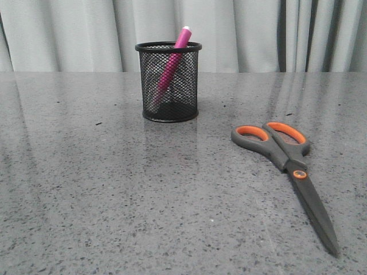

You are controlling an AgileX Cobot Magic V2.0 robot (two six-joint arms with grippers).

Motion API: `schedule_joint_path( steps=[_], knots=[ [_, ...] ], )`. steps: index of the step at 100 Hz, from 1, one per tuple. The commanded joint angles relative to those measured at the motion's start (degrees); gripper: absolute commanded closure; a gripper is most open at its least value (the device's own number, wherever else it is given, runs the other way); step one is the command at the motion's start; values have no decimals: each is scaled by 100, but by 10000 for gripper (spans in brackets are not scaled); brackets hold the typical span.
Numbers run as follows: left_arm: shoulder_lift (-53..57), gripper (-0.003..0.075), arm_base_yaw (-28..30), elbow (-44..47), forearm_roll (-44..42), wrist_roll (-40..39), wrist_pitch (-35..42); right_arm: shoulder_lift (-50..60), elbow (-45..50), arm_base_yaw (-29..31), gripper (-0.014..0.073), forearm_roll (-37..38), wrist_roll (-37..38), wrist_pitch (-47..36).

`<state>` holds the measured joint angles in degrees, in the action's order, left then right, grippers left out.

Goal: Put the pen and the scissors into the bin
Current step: 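Lower the right gripper onto the scissors blades and close on them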

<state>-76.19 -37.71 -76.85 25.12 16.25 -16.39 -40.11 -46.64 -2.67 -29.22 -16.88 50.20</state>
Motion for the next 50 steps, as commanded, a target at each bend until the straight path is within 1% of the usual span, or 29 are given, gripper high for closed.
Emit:
schedule_joint_path(
  steps=[1, 10, 15, 19, 21, 22, 23, 25, 28, 29, 30, 35, 41, 50],
  knots=[
    [408, 346, -29, -147, 10, 8, -376, -671, -742, -220, 239, -184, -220, 224],
    [638, 346, -29, -20, 10, 8, -469, -1236, -1291, -600, 239, -140, -220, 480],
    [739, 346, -29, 64, 10, 8, -446, -1526, -1493, -947, 239, -10, -220, 581],
    [802, 346, -29, 111, 10, 8, -457, -1766, -1679, -1204, 239, 382, -96, 670],
    [827, 346, -29, 146, 10, 8, -457, -1884, -1769, -1372, 240, 644, 62, 721],
    [837, 346, -29, 144, 10, 8, -457, -1925, -1797, -1430, 240, 644, 193, 737],
    [851, 346, -29, 162, 10, 8, -467, -2008, -1849, -1550, 240, 949, 263, 773],
    [863, 346, -29, 195, 10, 8, -466, -2087, -1925, -1738, 240, 1163, 486, 812],
    [892, 346, -29, 208, 10, 8, -478, -2282, -2014, -1991, 240, 1724, 803, 908],
    [890, 346, -29, 224, 10, 8, -480, -2320, -2031, -2114, 240, 1724, 969, 927],
    [894, 346, -29, 237, 10, 8, -480, -2392, -2065, -2173, 240, 2058, 1055, 959],
    [921, 346, -40, 250, 21, 8, -509, -2629, -2141, -2545, 240, 2686, 1658, 1038],
    [929, 346, -40, 250, 72, 8, -599, -2848, -2151, -2834, 239, 2960, 2213, 1049],
    [964, 346, -40, 250, 121, 8, -705, -3177, -2151, -2939, 237, 2836, 2663, 1012]
  ],
)
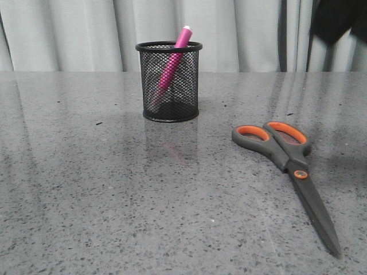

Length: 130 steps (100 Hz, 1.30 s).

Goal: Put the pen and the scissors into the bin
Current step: 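Lower the right gripper onto the scissors blades and close on them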

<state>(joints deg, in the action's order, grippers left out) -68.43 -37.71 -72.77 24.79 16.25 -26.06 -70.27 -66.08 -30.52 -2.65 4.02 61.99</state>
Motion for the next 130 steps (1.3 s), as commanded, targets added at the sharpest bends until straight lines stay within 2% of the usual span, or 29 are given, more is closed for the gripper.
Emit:
schedule_joint_path(
  steps=[1, 18, 40, 61, 83, 104, 122, 130],
  knots=[
    [189, 346, -40, -157, 154, 8, 244, -185, -207, -153, 237, 142, 573, -168],
    [189, 346, -40, -157, 243, 8, -6, -713, -169, -165, 234, 4, 931, -156],
    [189, 346, -40, -157, 339, 8, -229, -1045, -159, -355, 132, -24, 1274, -193],
    [253, 346, -40, -157, 339, 8, -292, -1077, 152, -509, 132, -24, 1772, -447],
    [403, 346, -40, -157, 328, 8, -321, -1087, 829, -509, 134, -24, 2172, -1141],
    [508, 346, -40, -157, 340, 8, -384, -1186, 969, -498, 134, 265, 2422, -1780],
    [508, 346, -40, -157, 349, 8, -406, -1441, 969, -381, 140, 479, 2538, -1807],
    [520, 346, -40, -157, 353, 8, -434, -1603, 969, -372, 193, 609, 2538, -1736]
  ],
)
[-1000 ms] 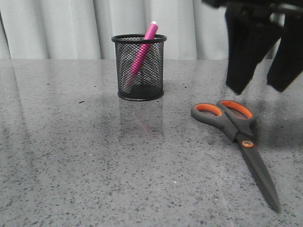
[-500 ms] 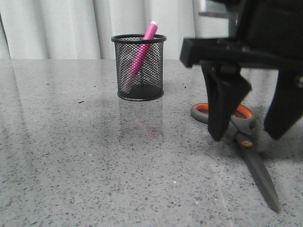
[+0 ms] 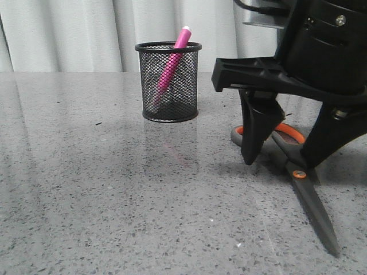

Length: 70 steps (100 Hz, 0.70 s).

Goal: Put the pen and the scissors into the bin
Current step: 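Lower the right gripper onto the scissors blades and close on them, then lift the scissors with the right gripper and lower them into the mesh holder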

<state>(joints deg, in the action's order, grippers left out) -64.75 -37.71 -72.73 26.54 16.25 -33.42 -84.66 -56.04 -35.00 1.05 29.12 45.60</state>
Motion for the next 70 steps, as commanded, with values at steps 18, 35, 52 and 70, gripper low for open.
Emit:
schedule_joint_path(
  steps=[18, 35, 52, 70],
  knots=[
    [152, 346, -40, -161, 177, 8, 280, -510, -35, 76, 412, 379, -118, 54],
    [176, 346, -40, -161, 177, 8, 233, -462, -46, 76, 665, 457, -503, 78],
    [503, 346, -40, -161, 41, 8, 330, 349, -73, 76, 666, 684, -503, 181],
    [1223, 377, -40, -161, -302, 8, 531, 1719, -711, 65, 666, 845, -503, 1073]
  ],
)
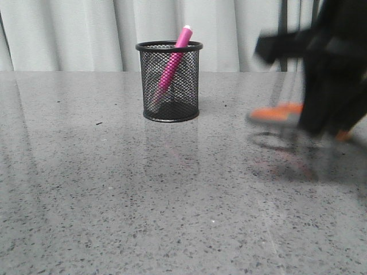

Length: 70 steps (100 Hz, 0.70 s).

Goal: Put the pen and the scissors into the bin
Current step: 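Lift the scissors with the right gripper and lower them into the mesh holder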

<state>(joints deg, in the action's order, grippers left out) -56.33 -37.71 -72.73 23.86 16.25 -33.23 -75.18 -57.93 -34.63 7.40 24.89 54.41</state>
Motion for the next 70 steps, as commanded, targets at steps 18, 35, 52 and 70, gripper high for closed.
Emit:
schedule_joint_path(
  steps=[18, 35, 52, 70],
  knots=[
    [908, 407, -40, -161, -98, 8, 698, 1537, -1118, 28, 666, 225, -80, -2121],
    [979, 407, -40, -161, -53, -7, 487, 932, -1096, 28, 666, 1018, -92, -5441],
    [979, 407, -40, -161, 404, -56, 62, -291, -1110, 307, 666, 2091, -92, -7920],
    [1026, 407, -40, -161, 570, -56, -296, -1433, -1117, 729, 666, 1978, -92, -8836]
  ],
)
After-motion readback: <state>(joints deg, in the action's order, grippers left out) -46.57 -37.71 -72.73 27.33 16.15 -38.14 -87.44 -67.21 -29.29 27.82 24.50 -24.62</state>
